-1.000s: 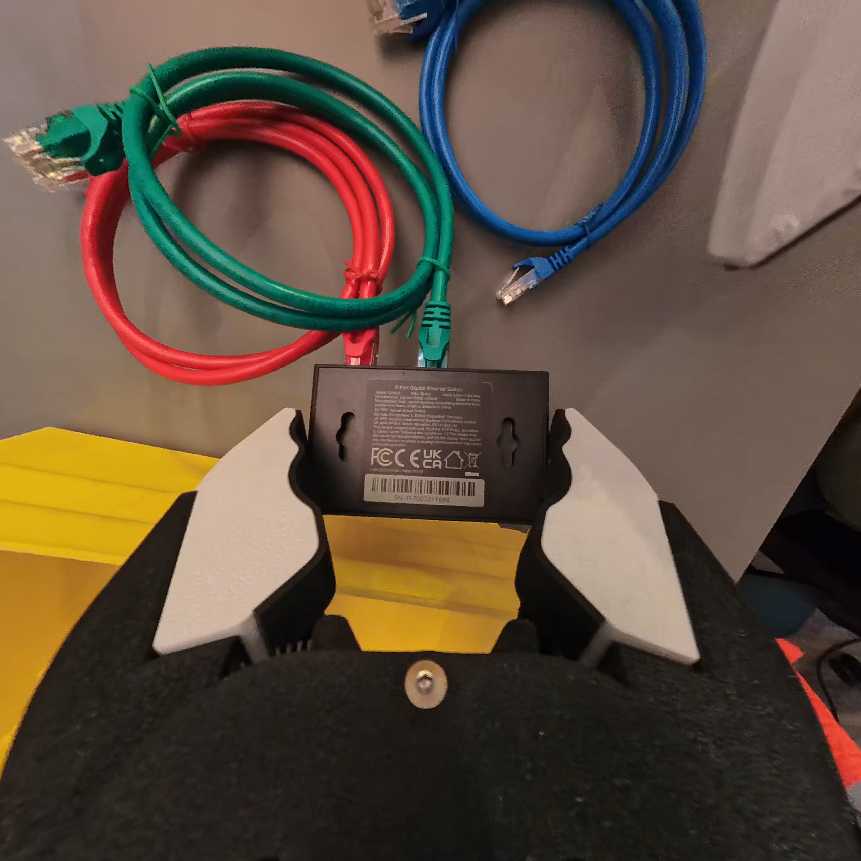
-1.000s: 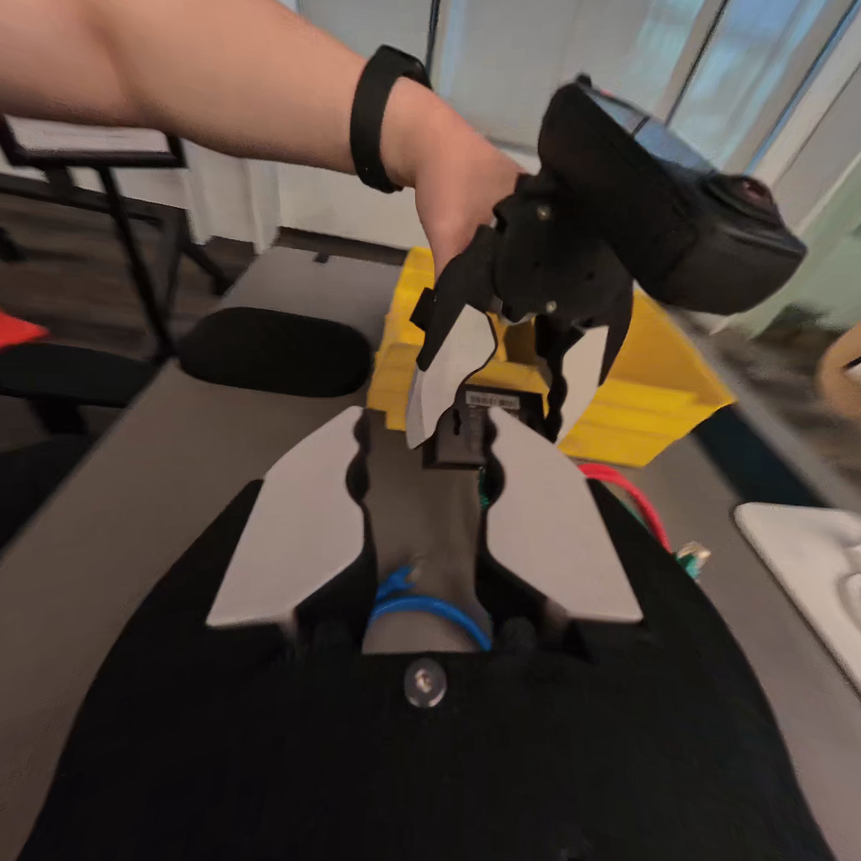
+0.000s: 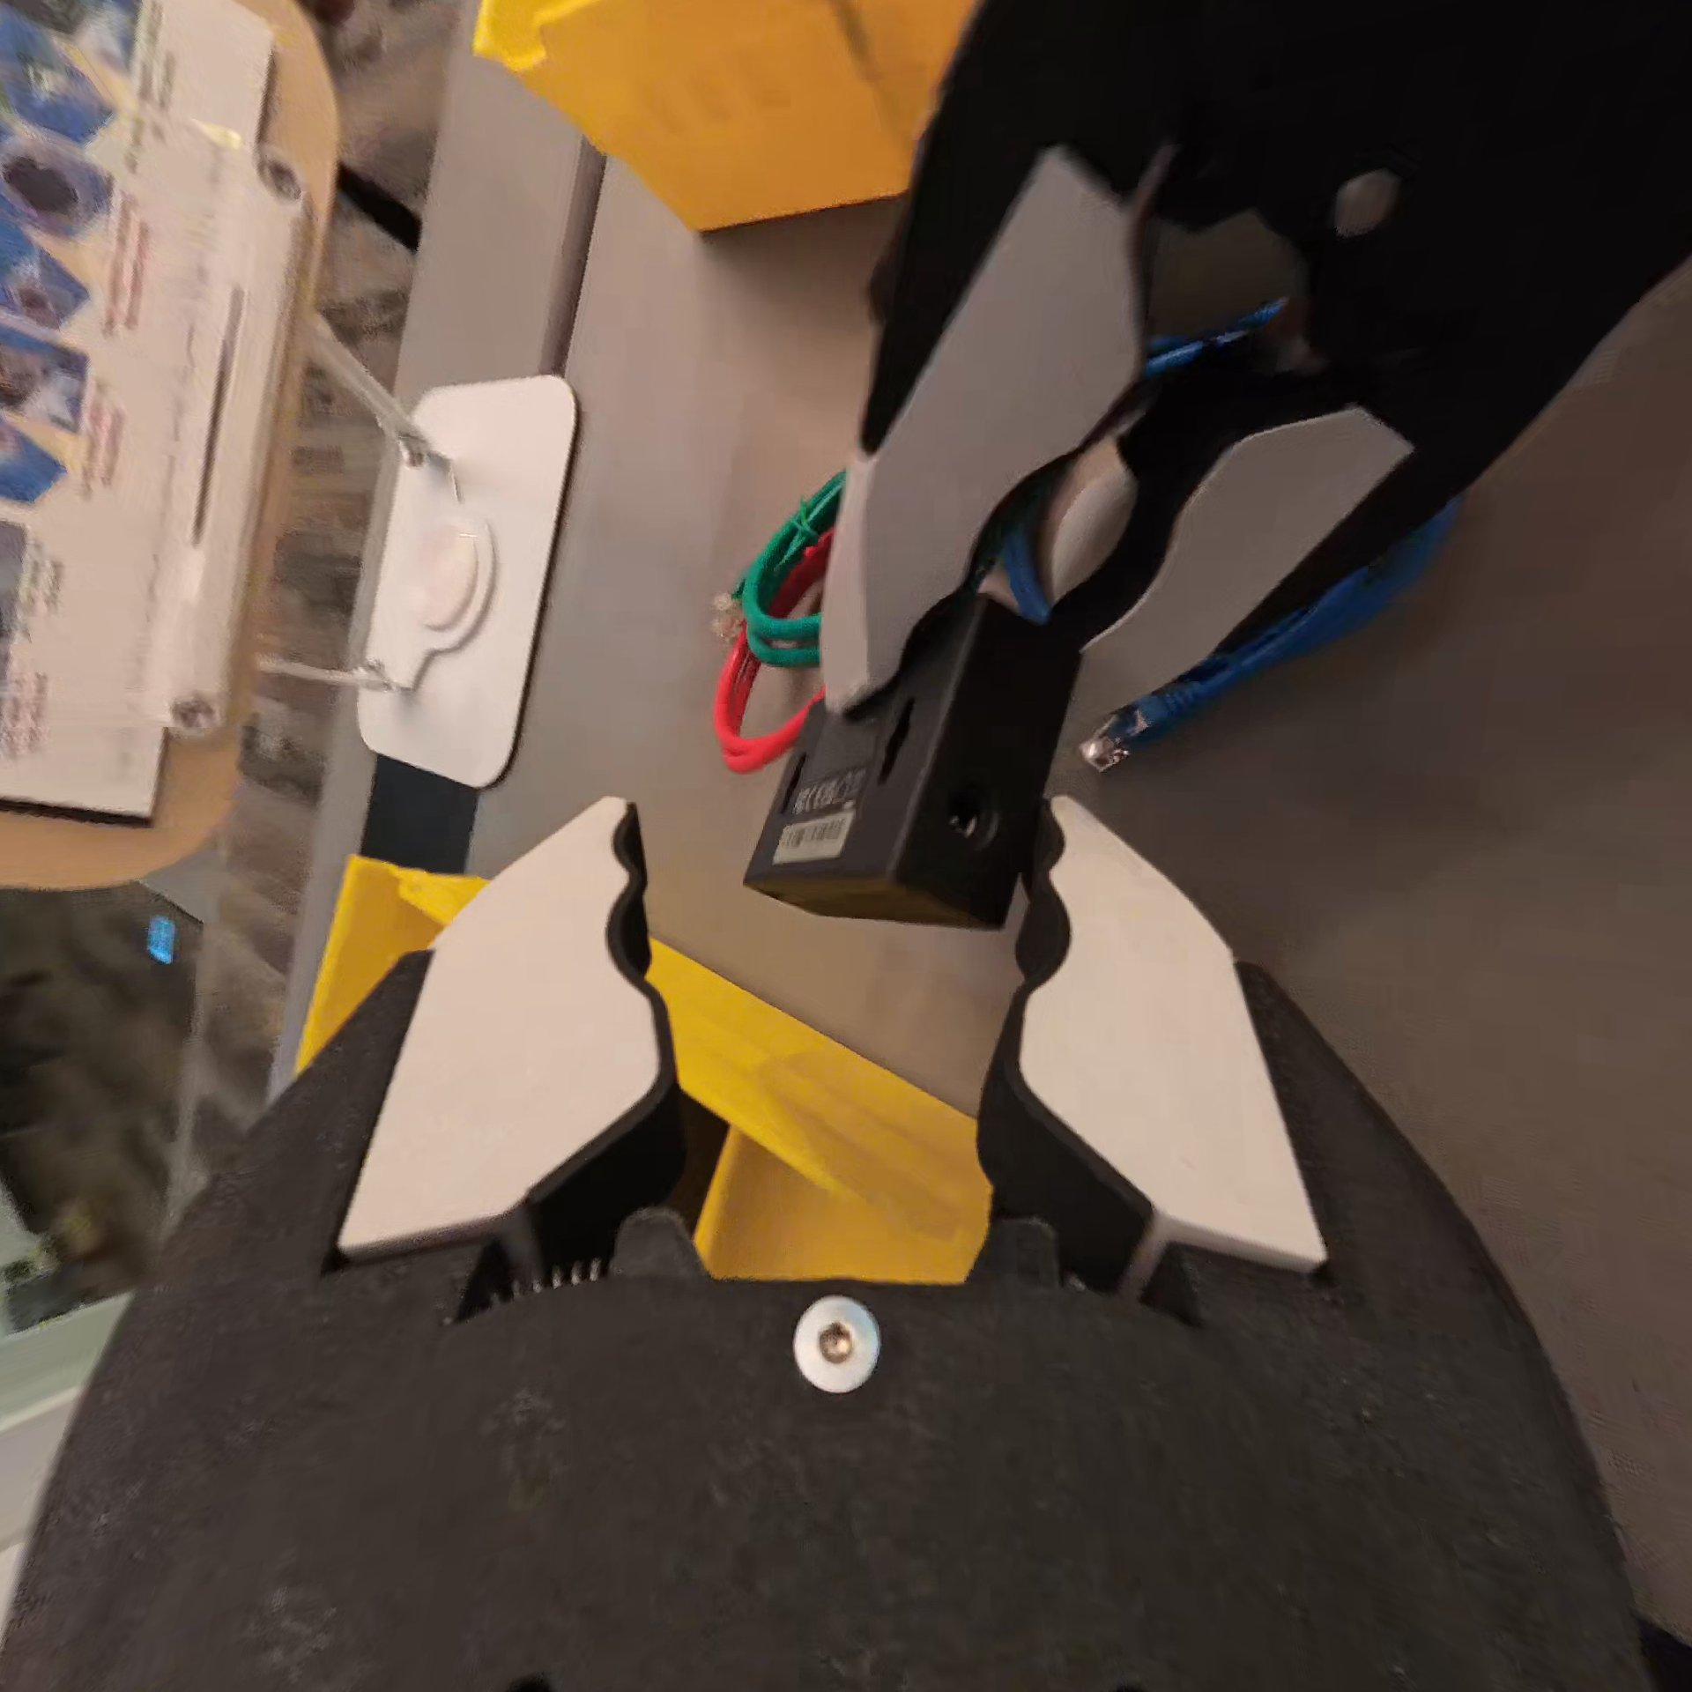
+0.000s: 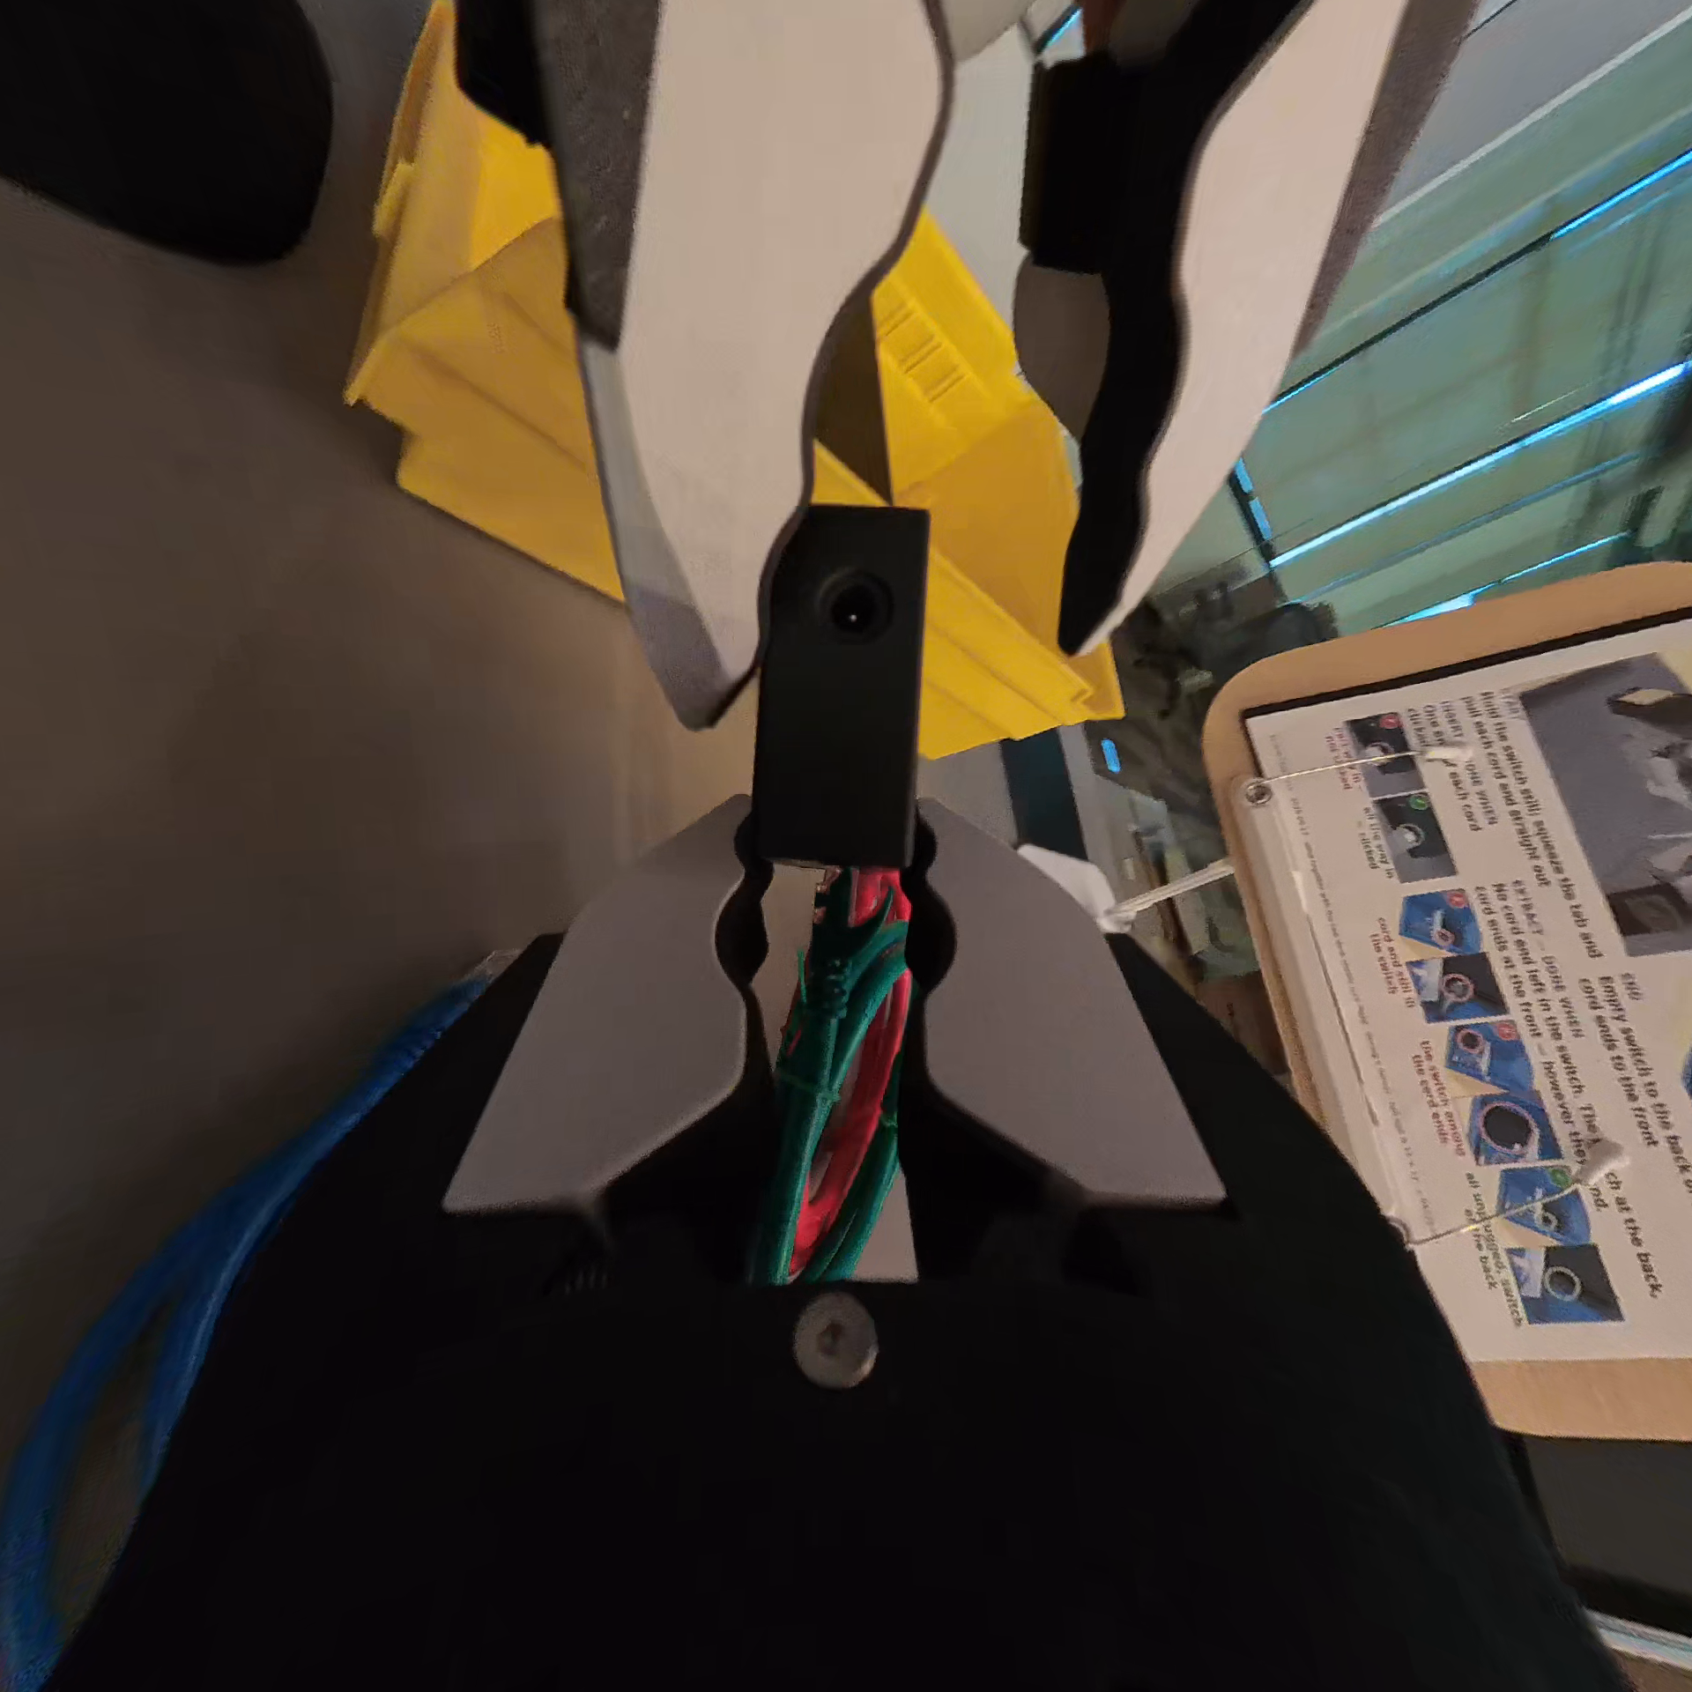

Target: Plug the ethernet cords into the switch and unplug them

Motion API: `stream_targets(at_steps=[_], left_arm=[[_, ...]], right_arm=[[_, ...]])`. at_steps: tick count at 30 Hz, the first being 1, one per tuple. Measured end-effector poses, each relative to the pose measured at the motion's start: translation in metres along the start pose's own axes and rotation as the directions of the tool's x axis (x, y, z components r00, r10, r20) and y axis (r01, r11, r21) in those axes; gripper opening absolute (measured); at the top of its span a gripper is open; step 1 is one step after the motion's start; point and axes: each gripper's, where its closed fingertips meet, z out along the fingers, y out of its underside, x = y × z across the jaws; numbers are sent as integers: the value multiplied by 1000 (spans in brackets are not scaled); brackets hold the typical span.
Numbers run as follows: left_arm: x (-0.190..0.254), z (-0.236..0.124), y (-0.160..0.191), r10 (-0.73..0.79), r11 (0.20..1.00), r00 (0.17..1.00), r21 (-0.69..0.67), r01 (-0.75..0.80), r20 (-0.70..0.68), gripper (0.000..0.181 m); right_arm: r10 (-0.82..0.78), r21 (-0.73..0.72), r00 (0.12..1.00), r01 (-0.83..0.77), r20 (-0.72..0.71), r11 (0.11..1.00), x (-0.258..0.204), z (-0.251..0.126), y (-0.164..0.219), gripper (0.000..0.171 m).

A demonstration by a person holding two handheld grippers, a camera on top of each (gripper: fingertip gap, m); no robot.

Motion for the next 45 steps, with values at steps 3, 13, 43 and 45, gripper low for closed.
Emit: stream_targets(at_steps=[3, 13, 43, 45], left_arm=[[11, 12, 0, 133, 990, 991, -46, -131, 32, 58], [9, 13, -18, 153, 987, 986, 34, -155, 62, 30], [-16, -20, -84, 79, 948, 949, 270, -166, 305, 40], [-24, -27, -90, 60, 935, 942, 312, -170, 331, 39]], right_arm=[[-5, -60, 998, 8, 64, 998, -6, 0, 5, 28], [32, 35, 999, -33, 28, 999, 13, -14, 4, 29], [-205, -192, 978, 195, -34, 962, 70, -63, -13, 28], [-219, -177, 975, 209, -40, 962, 81, -66, -18, 28]])
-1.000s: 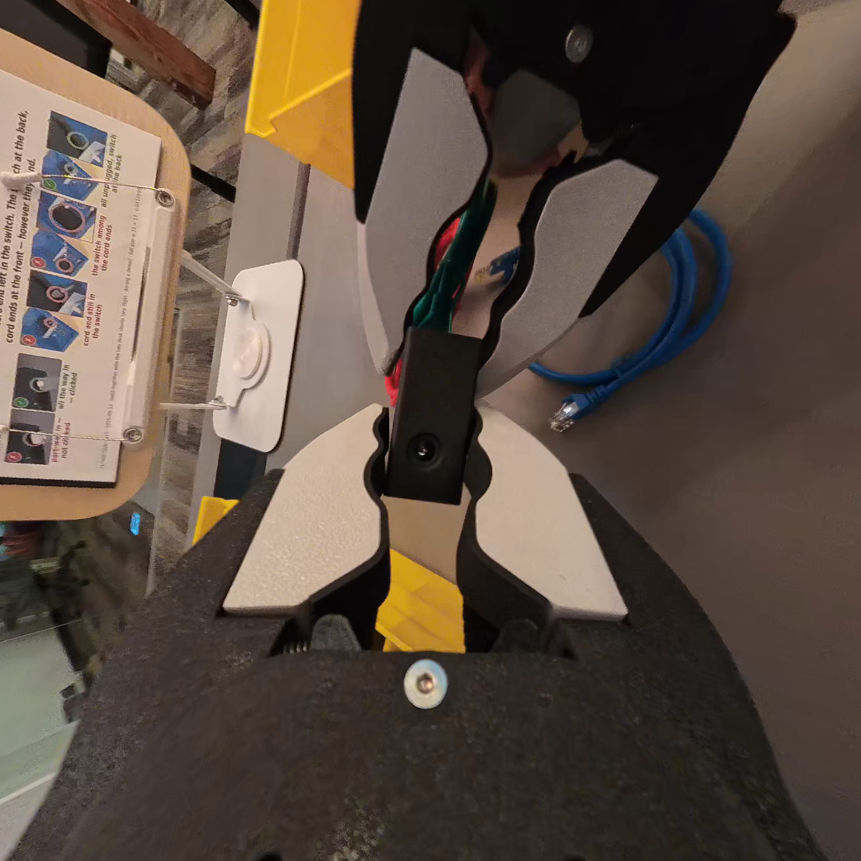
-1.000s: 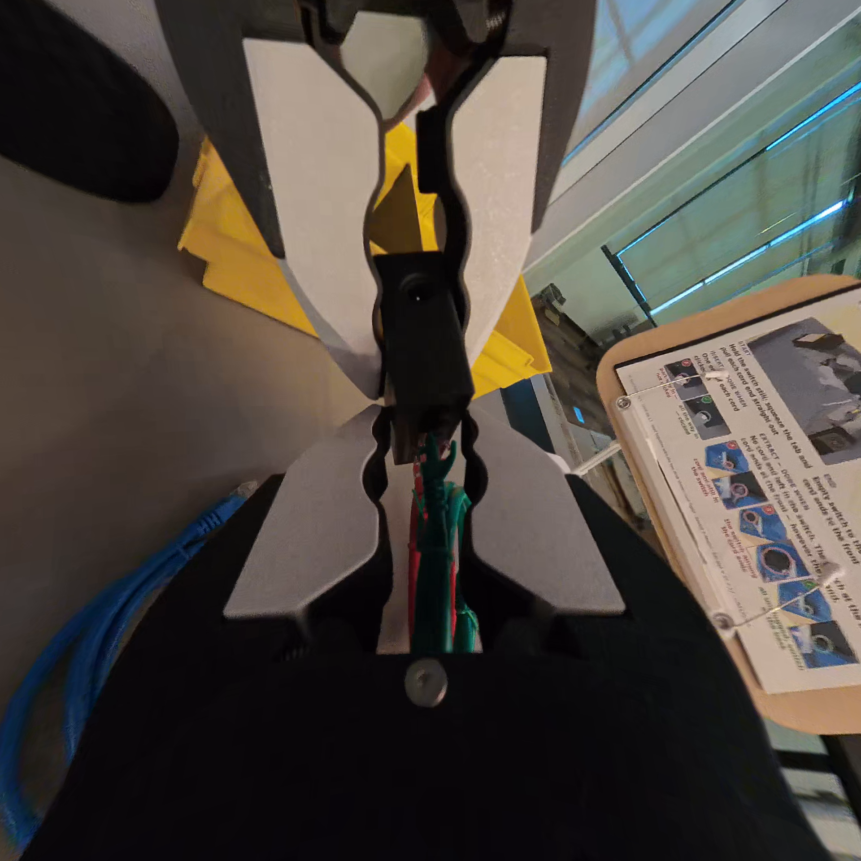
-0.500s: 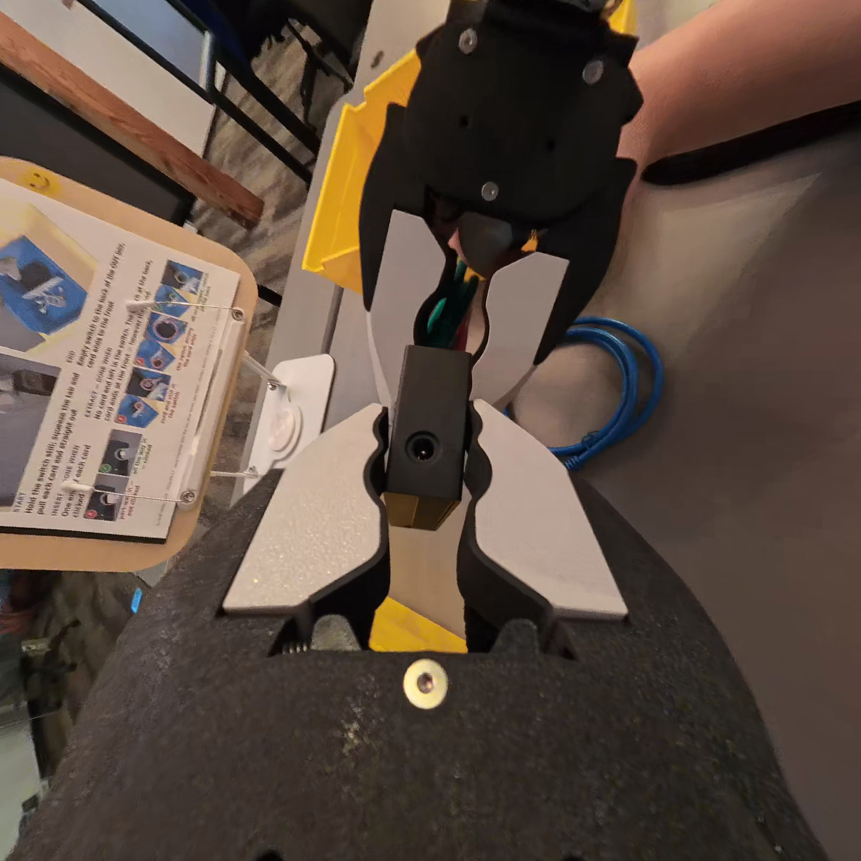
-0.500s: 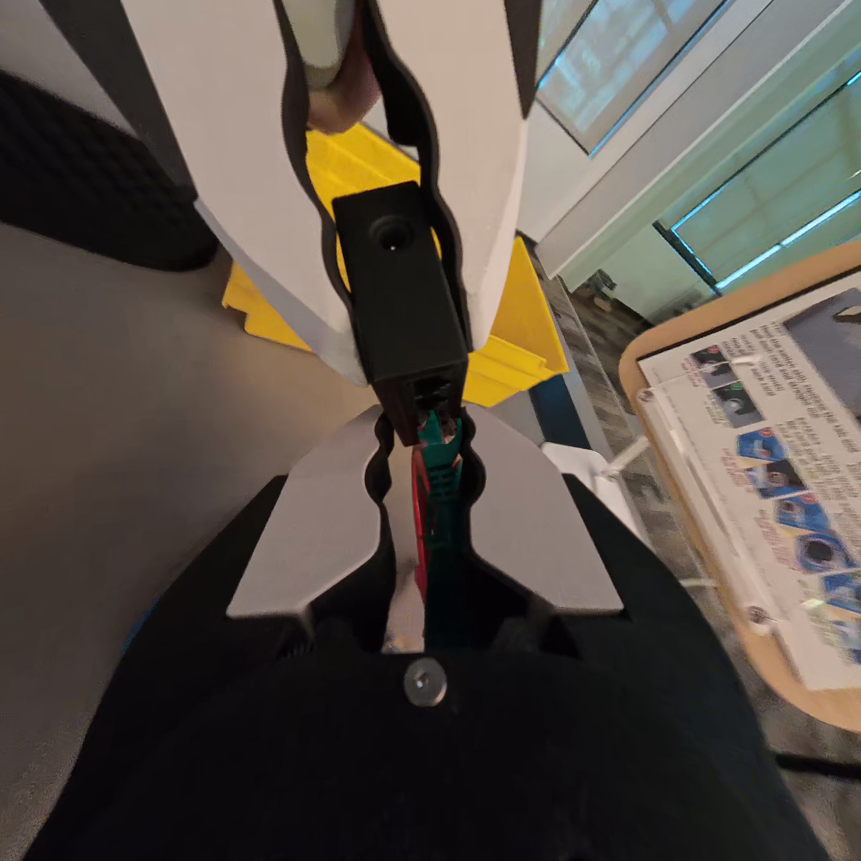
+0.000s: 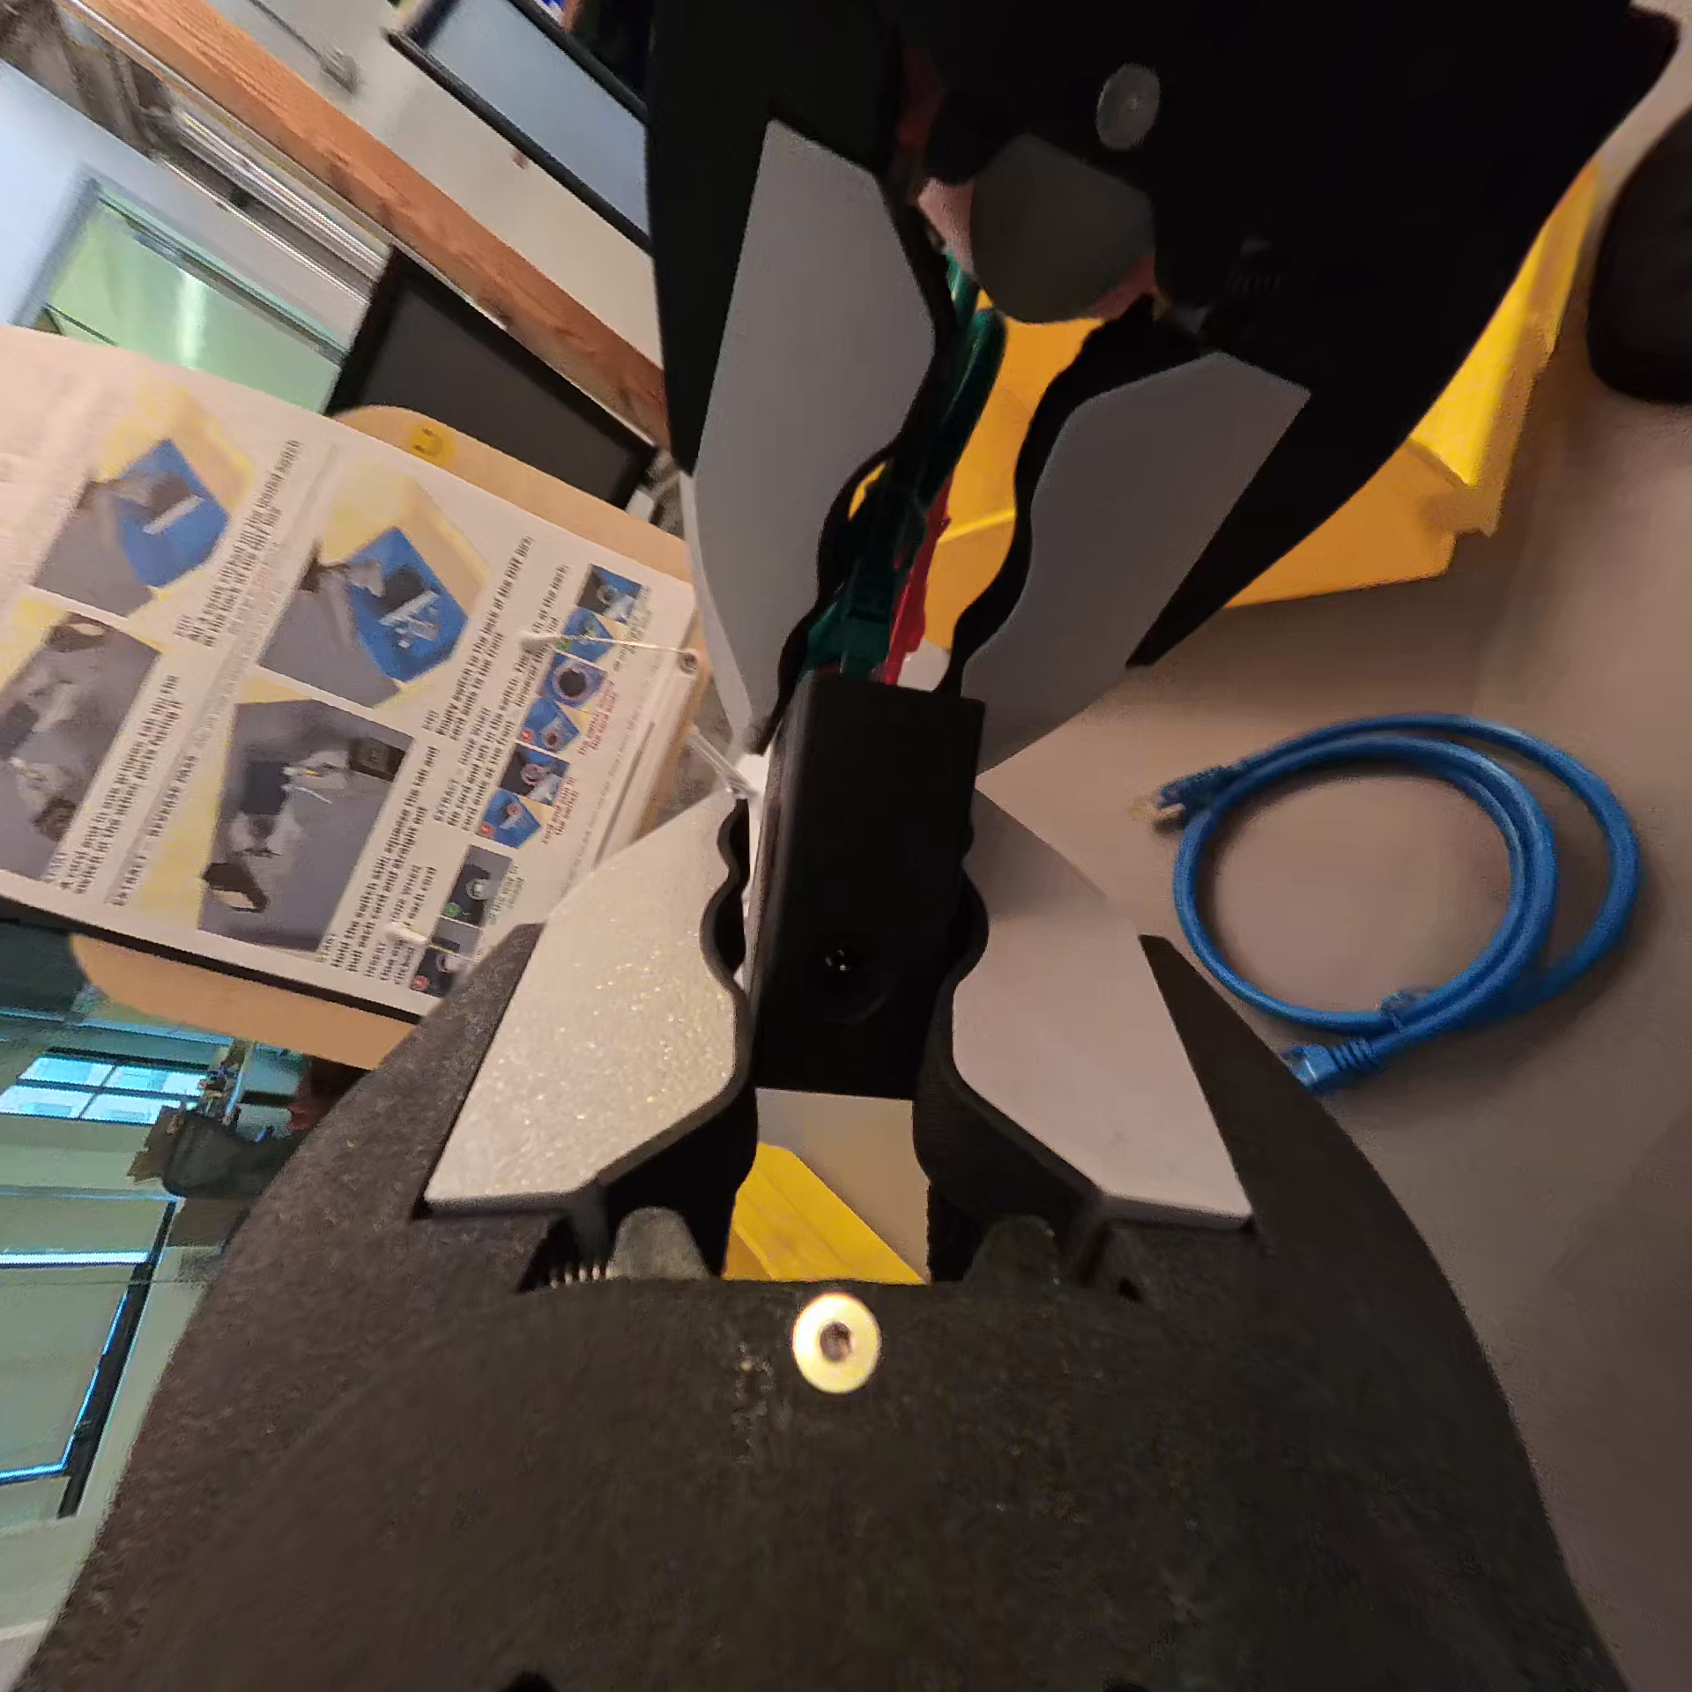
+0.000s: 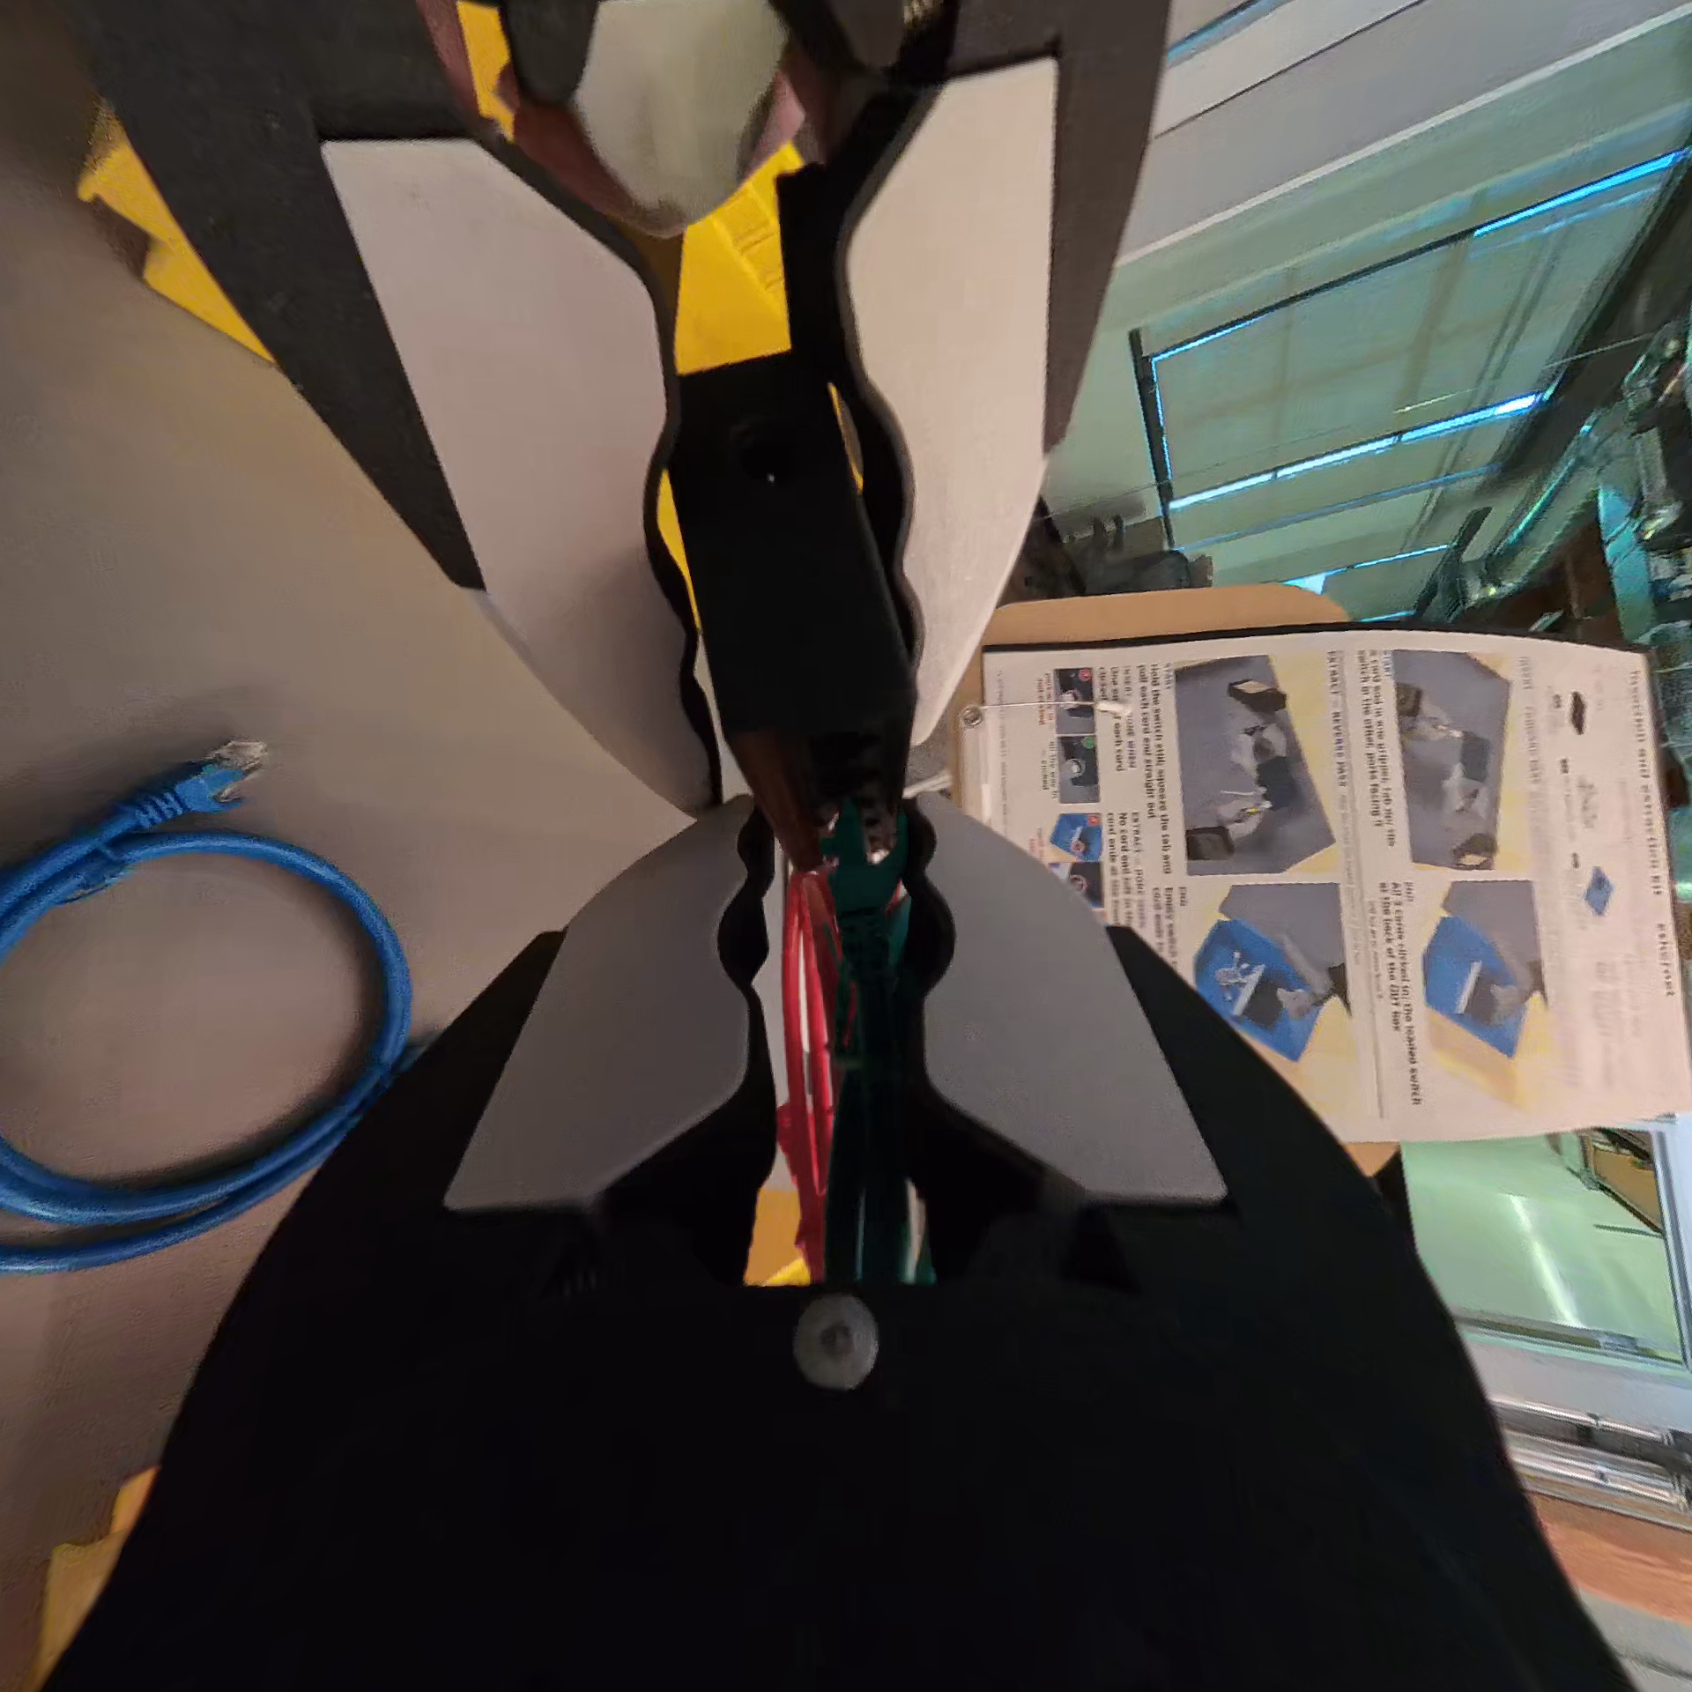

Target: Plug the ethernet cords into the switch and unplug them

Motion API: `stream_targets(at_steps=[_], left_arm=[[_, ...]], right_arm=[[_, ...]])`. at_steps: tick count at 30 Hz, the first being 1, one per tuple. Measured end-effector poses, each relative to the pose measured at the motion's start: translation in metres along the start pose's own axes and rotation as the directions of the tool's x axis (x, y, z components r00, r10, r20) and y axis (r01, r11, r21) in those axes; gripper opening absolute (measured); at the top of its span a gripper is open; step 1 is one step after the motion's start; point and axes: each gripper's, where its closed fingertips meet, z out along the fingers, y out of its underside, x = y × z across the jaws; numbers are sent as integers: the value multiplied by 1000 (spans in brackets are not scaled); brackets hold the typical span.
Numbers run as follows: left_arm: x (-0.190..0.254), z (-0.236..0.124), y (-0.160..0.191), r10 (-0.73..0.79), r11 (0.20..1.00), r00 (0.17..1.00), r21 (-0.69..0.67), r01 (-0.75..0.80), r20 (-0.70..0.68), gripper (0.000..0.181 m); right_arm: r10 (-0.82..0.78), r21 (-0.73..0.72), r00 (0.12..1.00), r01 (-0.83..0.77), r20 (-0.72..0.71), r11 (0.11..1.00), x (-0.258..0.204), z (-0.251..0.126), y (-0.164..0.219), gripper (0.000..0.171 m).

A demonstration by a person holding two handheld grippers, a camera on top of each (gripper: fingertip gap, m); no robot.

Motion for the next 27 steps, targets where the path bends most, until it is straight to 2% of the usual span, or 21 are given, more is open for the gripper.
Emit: stream_targets(at_steps=[3, 5, 6, 8, 10, 11, 14, 15, 19, 20, 22, 23, 24, 27], left_arm=[[-26, -9, -15, -80, 993, 996, 94, 76, 42, 38], [-49, -18, -21, -190, 970, 981, 166, 179, 50, 37], [-60, -22, -22, -237, 954, 970, 203, 221, 57, 37], [-73, -26, -15, -305, 934, 951, 211, 287, 59, 30], [-75, -25, -6, -287, 942, 955, 200, 269, 67, 30], [-73, -25, -2, -284, 943, 957, 197, 267, 65, 30], [-63, -25, -3, -324, 921, 946, 220, 320, -22, 30], [-57, -26, -7, -321, 915, 945, 237, 327, -64, 30], [-40, -42, -34, -310, 864, 924, 341, 372, -223, 30], [-39, -48, -41, -310, 845, 917, 368, 387, -253, 30], [-35, -60, -52, -287, 810, 903, 422, 407, -319, 30], [-33, -62, -55, -278, 803, 899, 432, 411, -340, 30], [-32, -64, -55, -262, 798, 901, 446, 404, -346, 30], [-32, -60, -49, -248, 813, 911, 441, 381, -330, 33]], right_arm=[[47, 38, 997, -44, -69, 998, 31, -13, -2, 34], [90, 106, 983, -74, -159, 992, 59, -32, -7, 40], [114, 165, 978, -85, -172, 983, 68, -44, -13, 38], [173, 326, 981, -134, -92, 936, 70, -67, -30, 26], [225, 422, 974, -197, -19, 885, 69, -79, -36, 26], [249, 438, 969, -225, 3, 870, 68, -78, -33, 27], [293, 398, 952, -302, 84, 866, 51, -47, -14, 60], [304, 362, 949, -311, 79, 879, 47, -33, -6, 66], [272, 302, 959, -284, 82, 910, 29, 2, 9, 65], [265, 275, 957, -288, 118, 918, 22, 7, 13, 61], [249, 217, 954, -282, 165, 935, 12, 11, 20, 40], [230, 218, 957, -266, 179, 939, 10, 9, 20, 15], [215, 225, 954, -261, 206, 939, 8, 4, 18, 6], [218, 167, 956, -252, 198, 953, 14, -5, 21, 5]])
